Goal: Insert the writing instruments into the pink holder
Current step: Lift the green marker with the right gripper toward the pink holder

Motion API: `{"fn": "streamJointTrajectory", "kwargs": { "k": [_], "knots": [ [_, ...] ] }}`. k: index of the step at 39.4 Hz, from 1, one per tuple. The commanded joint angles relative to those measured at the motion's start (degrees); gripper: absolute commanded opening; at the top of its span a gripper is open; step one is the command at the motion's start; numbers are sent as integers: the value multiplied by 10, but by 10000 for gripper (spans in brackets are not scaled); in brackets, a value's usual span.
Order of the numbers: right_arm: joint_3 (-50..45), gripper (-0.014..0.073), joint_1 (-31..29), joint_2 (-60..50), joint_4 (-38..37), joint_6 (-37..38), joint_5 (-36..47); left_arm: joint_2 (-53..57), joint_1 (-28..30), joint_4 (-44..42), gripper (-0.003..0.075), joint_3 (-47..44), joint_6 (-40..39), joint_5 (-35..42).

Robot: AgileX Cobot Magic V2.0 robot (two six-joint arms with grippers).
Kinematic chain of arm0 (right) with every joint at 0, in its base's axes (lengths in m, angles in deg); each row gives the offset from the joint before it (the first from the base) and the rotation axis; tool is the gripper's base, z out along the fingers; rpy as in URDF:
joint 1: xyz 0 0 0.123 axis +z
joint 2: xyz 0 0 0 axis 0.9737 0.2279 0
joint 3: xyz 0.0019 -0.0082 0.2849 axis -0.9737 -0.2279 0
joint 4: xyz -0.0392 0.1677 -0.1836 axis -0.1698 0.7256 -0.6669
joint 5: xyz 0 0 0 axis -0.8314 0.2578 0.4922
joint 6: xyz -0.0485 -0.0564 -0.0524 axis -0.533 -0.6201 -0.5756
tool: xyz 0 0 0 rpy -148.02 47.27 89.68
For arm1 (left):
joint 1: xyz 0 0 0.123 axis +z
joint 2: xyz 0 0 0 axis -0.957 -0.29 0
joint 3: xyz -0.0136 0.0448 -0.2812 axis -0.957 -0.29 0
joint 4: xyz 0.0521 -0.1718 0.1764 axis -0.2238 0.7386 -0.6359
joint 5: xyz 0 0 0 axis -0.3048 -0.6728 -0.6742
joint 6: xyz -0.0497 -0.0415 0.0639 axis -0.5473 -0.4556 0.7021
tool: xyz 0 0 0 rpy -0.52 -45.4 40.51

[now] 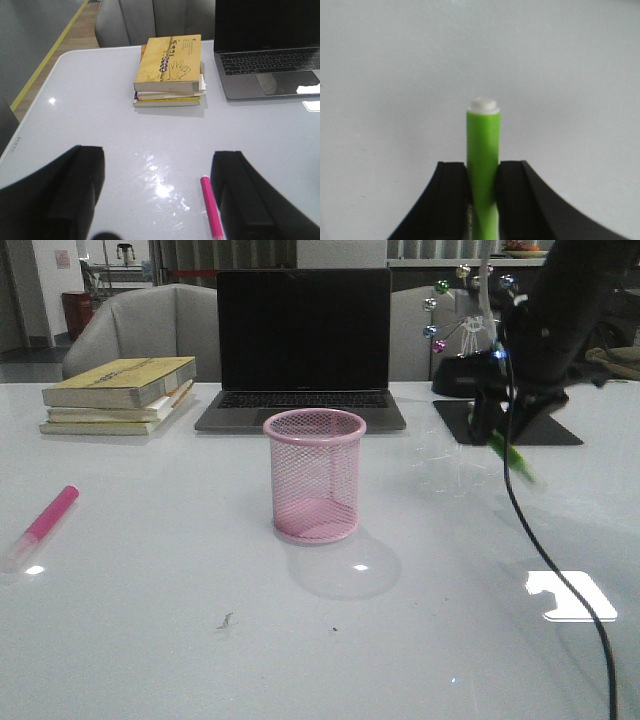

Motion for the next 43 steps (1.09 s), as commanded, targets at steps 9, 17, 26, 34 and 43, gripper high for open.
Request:
{"fn": "streamJointTrajectory", "kwargs": {
  "k": [9, 17, 26, 34, 43],
  "knots": [
    [5, 56, 45, -151, -4, -10, 131, 3, 0, 0, 508, 20, -5, 46],
    [-65, 56, 91, -206, -4, -10, 285, 3, 0, 0, 508, 20, -5, 46],
    [-155, 56, 174, -206, -7, -10, 491, 3, 0, 0, 508, 20, -5, 46],
    [-188, 56, 213, -155, -69, -10, 638, 3, 0, 0, 508, 20, -5, 46],
    [-189, 56, 218, -110, -81, -9, 639, 3, 0, 0, 508, 20, -5, 46]
  ]
}}
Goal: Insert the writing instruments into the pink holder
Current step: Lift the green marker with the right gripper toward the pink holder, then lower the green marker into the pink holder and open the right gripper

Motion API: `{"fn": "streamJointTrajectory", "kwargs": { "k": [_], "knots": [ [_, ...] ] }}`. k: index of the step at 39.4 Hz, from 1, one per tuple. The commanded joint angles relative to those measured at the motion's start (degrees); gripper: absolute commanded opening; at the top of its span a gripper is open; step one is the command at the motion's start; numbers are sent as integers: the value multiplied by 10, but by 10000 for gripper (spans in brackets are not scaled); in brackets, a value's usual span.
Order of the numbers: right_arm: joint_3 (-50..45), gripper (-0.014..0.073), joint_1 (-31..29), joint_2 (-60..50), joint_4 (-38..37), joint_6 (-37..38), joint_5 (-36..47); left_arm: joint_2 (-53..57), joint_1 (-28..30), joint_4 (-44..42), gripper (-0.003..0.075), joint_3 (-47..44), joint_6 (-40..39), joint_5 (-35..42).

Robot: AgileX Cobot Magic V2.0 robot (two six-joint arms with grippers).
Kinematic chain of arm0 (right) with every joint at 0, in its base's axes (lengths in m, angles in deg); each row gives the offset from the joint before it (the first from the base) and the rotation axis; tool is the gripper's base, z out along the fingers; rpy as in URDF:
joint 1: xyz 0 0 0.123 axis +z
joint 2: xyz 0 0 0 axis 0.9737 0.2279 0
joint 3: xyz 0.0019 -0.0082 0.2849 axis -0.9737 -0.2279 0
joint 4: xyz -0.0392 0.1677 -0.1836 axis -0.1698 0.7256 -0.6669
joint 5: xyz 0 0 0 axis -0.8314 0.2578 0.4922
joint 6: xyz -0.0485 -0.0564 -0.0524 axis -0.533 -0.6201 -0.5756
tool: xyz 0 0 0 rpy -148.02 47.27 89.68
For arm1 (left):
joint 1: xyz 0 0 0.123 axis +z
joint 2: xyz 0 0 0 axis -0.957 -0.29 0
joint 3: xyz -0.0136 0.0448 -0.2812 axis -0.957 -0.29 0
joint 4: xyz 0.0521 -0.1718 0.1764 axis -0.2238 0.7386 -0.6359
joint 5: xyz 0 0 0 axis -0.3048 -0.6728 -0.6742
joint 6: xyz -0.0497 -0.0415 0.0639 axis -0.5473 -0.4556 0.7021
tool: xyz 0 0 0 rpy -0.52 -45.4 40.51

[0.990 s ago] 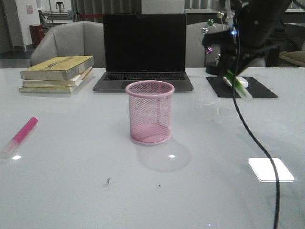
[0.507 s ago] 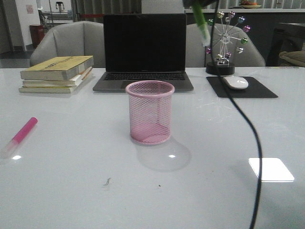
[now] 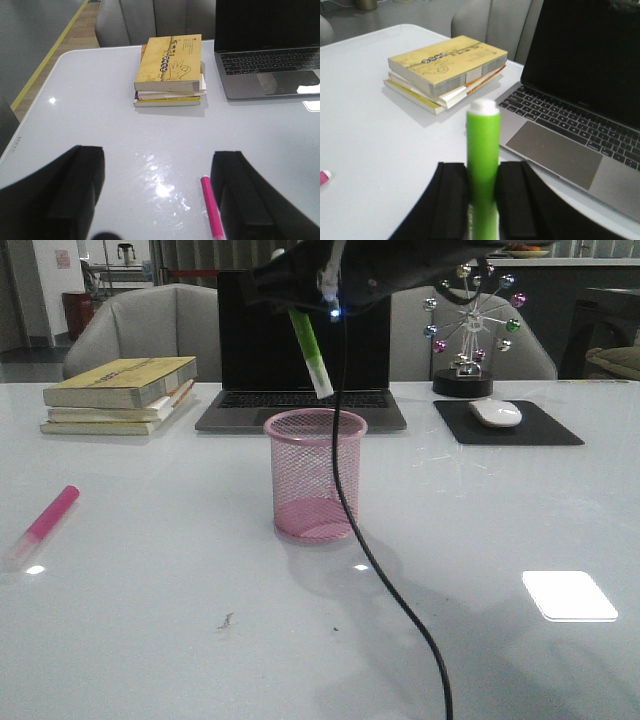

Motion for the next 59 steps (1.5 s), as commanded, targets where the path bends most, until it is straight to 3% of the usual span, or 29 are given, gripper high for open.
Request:
{"fn": "streamJointTrajectory", "kwargs": {
  "k": [1, 18, 26, 30, 44, 59],
  "knots": [
    [12, 56, 0, -16, -7, -5, 57, 3, 0, 0, 508, 20, -5, 46],
    [12, 82, 0, 16, -7, -5, 51, 3, 0, 0, 508, 20, -5, 46],
    [12, 367, 0, 14, -4, -4, 48, 3, 0, 0, 508, 20, -5, 46],
    [12, 383, -1, 2, -3, -4, 23, 3, 0, 0, 508, 20, -5, 46],
    [12, 383, -47, -142, -4, -4, -217, 3, 0, 0, 508, 20, -5, 46],
    [11, 383, -220, -311, -25, -4, -448, 3, 0, 0, 508, 20, -5, 76]
  ]
}}
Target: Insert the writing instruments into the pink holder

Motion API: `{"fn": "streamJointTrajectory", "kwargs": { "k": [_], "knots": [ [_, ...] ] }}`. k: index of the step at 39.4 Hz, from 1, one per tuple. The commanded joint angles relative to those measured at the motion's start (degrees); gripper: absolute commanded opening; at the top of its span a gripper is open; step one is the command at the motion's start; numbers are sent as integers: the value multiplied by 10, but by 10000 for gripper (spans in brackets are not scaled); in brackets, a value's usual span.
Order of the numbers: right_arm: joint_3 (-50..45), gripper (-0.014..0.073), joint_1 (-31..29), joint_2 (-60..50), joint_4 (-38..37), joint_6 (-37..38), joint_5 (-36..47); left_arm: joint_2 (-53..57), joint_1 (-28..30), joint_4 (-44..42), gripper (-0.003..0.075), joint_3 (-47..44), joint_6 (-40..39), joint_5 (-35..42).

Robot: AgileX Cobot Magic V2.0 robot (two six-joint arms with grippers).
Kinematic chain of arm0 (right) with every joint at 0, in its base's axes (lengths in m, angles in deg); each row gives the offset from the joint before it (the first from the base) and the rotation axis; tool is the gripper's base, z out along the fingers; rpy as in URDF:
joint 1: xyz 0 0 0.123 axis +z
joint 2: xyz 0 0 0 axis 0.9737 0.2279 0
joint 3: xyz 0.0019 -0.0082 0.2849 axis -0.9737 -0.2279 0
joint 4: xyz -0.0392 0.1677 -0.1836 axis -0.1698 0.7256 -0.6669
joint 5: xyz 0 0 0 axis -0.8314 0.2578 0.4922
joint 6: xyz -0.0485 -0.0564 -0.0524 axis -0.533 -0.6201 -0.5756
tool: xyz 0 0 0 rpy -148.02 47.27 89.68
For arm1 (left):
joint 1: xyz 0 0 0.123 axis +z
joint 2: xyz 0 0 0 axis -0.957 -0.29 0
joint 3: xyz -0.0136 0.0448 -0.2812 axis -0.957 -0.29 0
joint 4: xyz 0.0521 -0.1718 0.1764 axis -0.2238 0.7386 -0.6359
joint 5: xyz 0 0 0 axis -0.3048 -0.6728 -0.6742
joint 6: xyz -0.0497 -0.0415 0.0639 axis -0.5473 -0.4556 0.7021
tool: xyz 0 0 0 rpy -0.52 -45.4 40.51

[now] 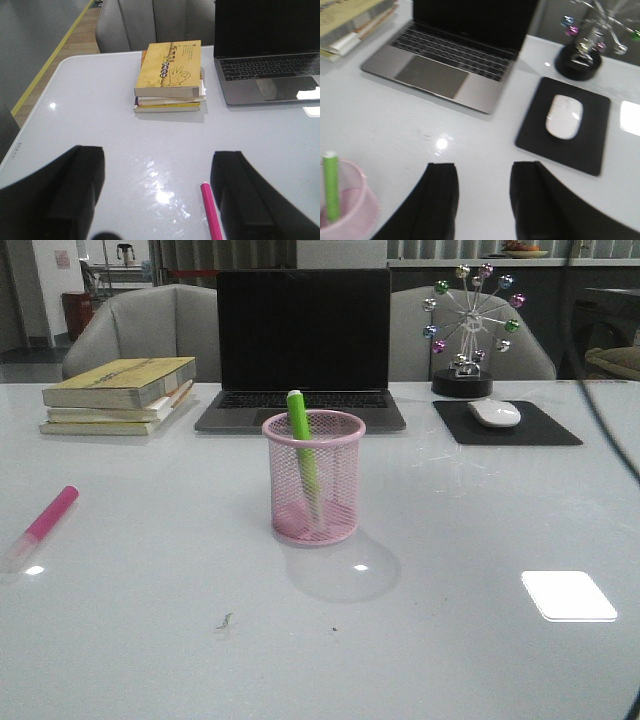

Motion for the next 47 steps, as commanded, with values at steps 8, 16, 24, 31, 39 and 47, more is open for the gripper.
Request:
{"fn": "streamJointTrajectory", "kwargs": {
  "k": [8, 16, 24, 31, 39, 47],
  "knots": [
    [-6, 383, -100, -89, -19, -5, -79, 3, 0, 0, 508, 20, -5, 92],
    [-123, 383, -111, -156, -29, -5, -51, 3, 0, 0, 508, 20, -5, 91],
    [-245, 383, -116, -233, -32, -4, -16, 3, 0, 0, 508, 20, -5, 86],
    [-278, 383, -138, -276, -32, -1, -19, 3, 0, 0, 508, 20, -5, 79],
    [-278, 383, -140, -289, -32, -1, -26, -17, -9, 0, 508, 34, -5, 73],
    [-278, 383, -140, -287, -32, -1, -35, -99, -60, 0, 499, 109, -5, -25]
  ]
}}
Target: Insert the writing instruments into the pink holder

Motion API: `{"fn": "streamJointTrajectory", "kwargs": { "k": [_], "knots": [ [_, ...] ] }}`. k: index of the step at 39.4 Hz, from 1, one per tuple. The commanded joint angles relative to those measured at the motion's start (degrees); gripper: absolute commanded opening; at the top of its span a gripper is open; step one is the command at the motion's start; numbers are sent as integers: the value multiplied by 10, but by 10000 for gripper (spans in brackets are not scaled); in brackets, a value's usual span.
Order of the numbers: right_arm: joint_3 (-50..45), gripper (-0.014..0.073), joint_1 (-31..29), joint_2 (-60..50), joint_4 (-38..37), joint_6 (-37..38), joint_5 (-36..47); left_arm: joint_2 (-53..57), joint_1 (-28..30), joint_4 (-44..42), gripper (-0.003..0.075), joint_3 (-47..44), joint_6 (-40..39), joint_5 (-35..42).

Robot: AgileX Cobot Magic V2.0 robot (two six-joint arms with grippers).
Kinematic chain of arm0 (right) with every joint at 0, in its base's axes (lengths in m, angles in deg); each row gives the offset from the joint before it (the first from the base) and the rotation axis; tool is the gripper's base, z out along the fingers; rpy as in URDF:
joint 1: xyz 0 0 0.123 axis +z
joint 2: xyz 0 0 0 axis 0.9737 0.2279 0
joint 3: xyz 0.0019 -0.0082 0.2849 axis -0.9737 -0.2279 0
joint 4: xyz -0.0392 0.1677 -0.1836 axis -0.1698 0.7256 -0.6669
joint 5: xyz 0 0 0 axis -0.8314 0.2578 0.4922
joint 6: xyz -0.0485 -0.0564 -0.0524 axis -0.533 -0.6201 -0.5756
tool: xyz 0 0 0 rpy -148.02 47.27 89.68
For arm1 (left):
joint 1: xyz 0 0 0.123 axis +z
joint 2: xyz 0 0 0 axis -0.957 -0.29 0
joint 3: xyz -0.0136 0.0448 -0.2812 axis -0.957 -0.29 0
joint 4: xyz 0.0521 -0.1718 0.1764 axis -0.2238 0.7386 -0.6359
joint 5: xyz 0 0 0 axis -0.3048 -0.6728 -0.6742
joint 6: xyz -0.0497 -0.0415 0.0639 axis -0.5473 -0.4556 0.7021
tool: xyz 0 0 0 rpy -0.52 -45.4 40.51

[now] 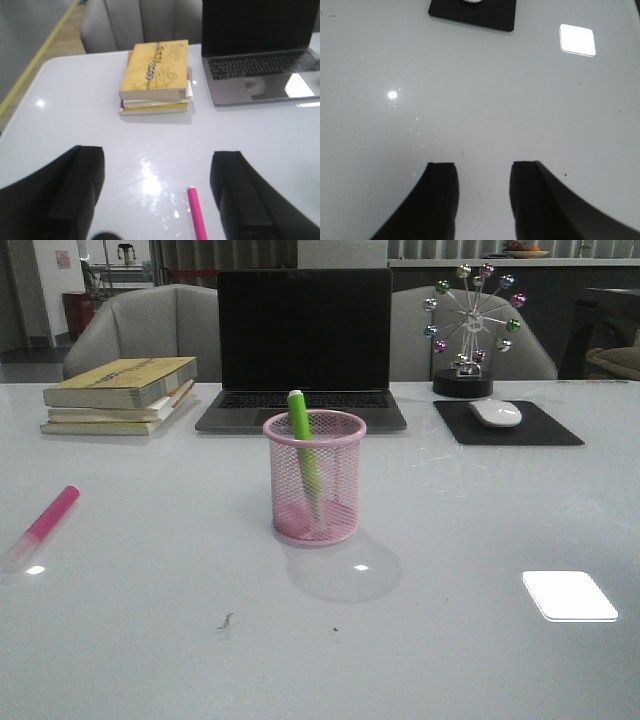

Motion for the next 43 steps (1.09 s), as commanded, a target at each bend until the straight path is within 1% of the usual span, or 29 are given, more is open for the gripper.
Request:
{"fn": "streamJointTrajectory", "kwargs": {
  "k": [1, 6, 8, 18, 26, 29, 34, 43],
  "knots": [
    [15, 383, -4, -6, -8, -2, 34, -37, -25, 3, 491, 59, -5, -13],
    [15, 383, -4, -6, -8, -2, 31, -119, -38, 34, 420, 122, -5, -75],
    [15, 383, -4, -6, -11, -2, 29, -145, -38, 42, 409, 141, -5, -92],
    [15, 383, -4, -6, -27, -2, 15, -307, -38, 55, 409, 271, -7, -198],
    [15, 383, -4, -6, -28, -2, 13, -403, -38, 78, 409, 357, -7, -246],
    [15, 383, -4, -6, -28, -2, 13, -430, -38, 90, 409, 378, -10, -261],
    [15, 383, -4, -6, -28, -2, 13, -469, -38, 93, 408, 390, -40, -280],
    [15, 383, -4, -6, -28, -2, 13, -531, -38, 89, 408, 390, -40, -325]
  ]
}}
